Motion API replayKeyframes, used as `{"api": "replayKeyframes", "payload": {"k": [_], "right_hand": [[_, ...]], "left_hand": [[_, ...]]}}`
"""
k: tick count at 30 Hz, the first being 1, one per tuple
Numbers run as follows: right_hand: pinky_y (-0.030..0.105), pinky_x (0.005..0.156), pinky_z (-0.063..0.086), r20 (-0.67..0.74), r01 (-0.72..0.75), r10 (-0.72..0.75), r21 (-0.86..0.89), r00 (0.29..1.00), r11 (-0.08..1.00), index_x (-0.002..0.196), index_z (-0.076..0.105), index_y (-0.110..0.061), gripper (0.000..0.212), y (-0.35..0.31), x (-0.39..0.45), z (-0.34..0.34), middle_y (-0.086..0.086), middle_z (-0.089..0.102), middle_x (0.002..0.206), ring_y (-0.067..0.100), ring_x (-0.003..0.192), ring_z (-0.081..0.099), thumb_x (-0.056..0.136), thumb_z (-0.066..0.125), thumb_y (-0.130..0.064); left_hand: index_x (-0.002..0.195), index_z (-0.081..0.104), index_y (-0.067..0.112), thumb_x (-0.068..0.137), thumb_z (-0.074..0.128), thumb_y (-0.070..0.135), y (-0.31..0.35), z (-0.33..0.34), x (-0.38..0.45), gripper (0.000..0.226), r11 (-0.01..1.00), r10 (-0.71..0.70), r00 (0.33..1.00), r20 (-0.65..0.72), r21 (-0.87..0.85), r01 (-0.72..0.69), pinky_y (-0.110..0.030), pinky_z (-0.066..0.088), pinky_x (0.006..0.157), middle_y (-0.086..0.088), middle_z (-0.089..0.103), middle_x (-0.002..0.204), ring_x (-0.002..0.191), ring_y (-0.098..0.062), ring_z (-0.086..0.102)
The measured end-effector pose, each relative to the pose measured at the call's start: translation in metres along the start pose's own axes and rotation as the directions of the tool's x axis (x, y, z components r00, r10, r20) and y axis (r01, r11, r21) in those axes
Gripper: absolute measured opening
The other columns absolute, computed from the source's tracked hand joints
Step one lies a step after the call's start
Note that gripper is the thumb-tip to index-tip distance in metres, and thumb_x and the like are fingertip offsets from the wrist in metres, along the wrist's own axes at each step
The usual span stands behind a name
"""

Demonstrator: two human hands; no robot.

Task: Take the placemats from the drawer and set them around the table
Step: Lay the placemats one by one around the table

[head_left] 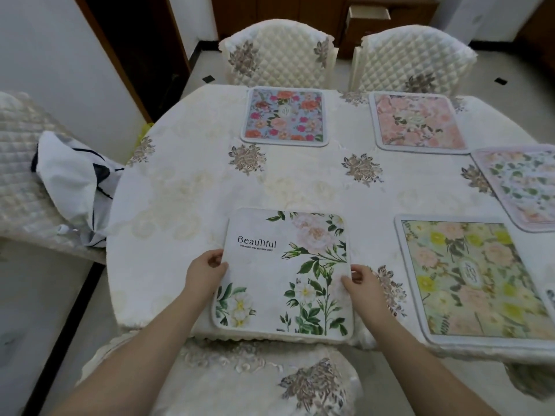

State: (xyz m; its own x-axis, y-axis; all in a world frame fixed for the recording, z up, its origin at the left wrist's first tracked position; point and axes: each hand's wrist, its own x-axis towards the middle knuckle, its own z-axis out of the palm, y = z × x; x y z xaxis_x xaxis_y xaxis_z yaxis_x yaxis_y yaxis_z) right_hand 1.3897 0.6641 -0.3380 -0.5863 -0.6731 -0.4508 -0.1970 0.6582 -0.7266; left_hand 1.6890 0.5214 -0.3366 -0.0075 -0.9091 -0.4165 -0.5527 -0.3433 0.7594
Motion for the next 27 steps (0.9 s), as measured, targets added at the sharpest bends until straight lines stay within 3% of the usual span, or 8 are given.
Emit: {"api": "replayKeyframes", "payload": {"k": [5, 10, 13, 15, 18, 20, 23, 27], "right_hand": [[0.015, 0.062, 0.042, 0.01, 0.054, -0.054, -0.103, 0.999, 0.993, 0.117, 0.06, -0.012, 0.024, 0.004, 0.002, -0.005, -0.008, 0.065, 0.09, 0.001, 0.079, 0.06, 0.094, 0.062, -0.016], [0.02, 0.057, 0.04, -0.056, 0.098, -0.105, -0.113, 0.993, 0.989, 0.132, 0.051, -0.012, 0.039, 0.0, 0.003, -0.015, -0.004, 0.06, 0.086, 0.008, 0.076, 0.059, 0.095, 0.06, -0.012], [0.019, 0.059, 0.04, -0.086, 0.151, -0.163, -0.132, 0.983, 0.98, 0.136, 0.049, -0.012, 0.04, -0.003, 0.009, -0.013, -0.001, 0.059, 0.091, 0.01, 0.078, 0.058, 0.097, 0.055, -0.015], [0.02, 0.066, 0.043, -0.092, 0.19, -0.205, -0.15, 0.974, 0.97, 0.137, 0.048, -0.014, 0.039, -0.011, 0.016, -0.006, 0.0, 0.057, 0.104, 0.011, 0.087, 0.057, 0.098, 0.052, -0.018], [0.035, 0.093, 0.048, -0.043, 0.243, -0.254, -0.176, 0.966, 0.954, 0.143, 0.043, -0.016, 0.043, -0.03, 0.028, 0.013, 0.0, 0.052, 0.122, 0.015, 0.111, 0.053, 0.1, 0.048, -0.021], [0.039, 0.106, 0.041, 0.009, 0.316, -0.321, -0.219, 0.947, 0.923, 0.147, 0.038, -0.017, 0.046, -0.045, 0.039, 0.031, 0.0, 0.049, 0.135, 0.016, 0.126, 0.046, 0.102, 0.043, -0.023], [0.036, 0.118, 0.024, 0.096, 0.454, -0.449, -0.321, 0.888, 0.831, 0.151, 0.032, -0.013, 0.048, -0.067, 0.056, 0.063, 0.004, 0.04, 0.151, 0.02, 0.141, 0.033, 0.104, 0.036, -0.02], [0.039, 0.122, 0.013, 0.197, 0.559, -0.532, -0.44, 0.824, 0.703, 0.154, 0.02, -0.009, 0.059, -0.084, 0.084, 0.107, 0.007, 0.023, 0.161, 0.021, 0.15, 0.015, 0.098, 0.037, -0.011]], "left_hand": [[0.116, 0.069, 0.015, 0.089, 0.067, 0.008, 0.001, 0.003, 0.001, 0.028, 0.994, 0.045, 0.999, -0.03, 0.103, -0.042, -0.028, 0.048, 0.071, 0.006, 0.067, 0.089, 0.079, -0.013, 0.063], [0.128, 0.061, 0.015, 0.089, 0.063, 0.009, 0.001, 0.006, 0.004, 0.039, 0.986, 0.075, 0.994, -0.078, 0.156, -0.062, -0.024, 0.041, 0.064, 0.008, 0.063, 0.086, 0.075, -0.006, 0.058], [0.129, 0.059, 0.014, 0.093, 0.058, 0.011, 0.005, 0.009, 0.01, 0.037, 0.981, 0.133, 0.984, -0.119, 0.159, -0.113, -0.025, 0.044, 0.063, 0.003, 0.058, 0.09, 0.078, -0.012, 0.058], [0.128, 0.059, 0.016, 0.094, 0.055, 0.016, 0.006, 0.016, 0.016, 0.034, 0.967, 0.194, 0.971, -0.141, 0.196, -0.165, -0.036, 0.05, 0.077, 0.0, 0.055, 0.098, 0.088, -0.019, 0.059], [0.129, 0.059, 0.018, 0.094, 0.054, 0.016, 0.014, 0.03, 0.023, 0.035, 0.931, 0.305, 0.945, -0.121, 0.248, -0.269, -0.04, 0.046, 0.094, -0.001, 0.058, 0.112, 0.106, -0.021, 0.056], [0.13, 0.059, 0.015, 0.095, 0.05, 0.018, 0.025, 0.04, 0.029, 0.036, 0.878, 0.413, 0.908, -0.072, 0.297, -0.376, -0.036, 0.041, 0.1, -0.004, 0.06, 0.124, 0.116, -0.022, 0.054], [0.136, 0.056, 0.012, 0.092, 0.043, 0.021, 0.037, 0.058, 0.048, 0.046, 0.737, 0.536, 0.837, 0.112, 0.422, -0.528, -0.038, 0.035, 0.108, -0.007, 0.056, 0.138, 0.13, -0.024, 0.048], [0.148, 0.044, 0.012, 0.093, 0.023, 0.029, 0.047, 0.087, 0.076, 0.061, 0.618, 0.553, 0.793, 0.257, 0.512, -0.597, -0.036, 0.02, 0.121, -0.005, 0.041, 0.155, 0.148, -0.019, 0.027]]}}
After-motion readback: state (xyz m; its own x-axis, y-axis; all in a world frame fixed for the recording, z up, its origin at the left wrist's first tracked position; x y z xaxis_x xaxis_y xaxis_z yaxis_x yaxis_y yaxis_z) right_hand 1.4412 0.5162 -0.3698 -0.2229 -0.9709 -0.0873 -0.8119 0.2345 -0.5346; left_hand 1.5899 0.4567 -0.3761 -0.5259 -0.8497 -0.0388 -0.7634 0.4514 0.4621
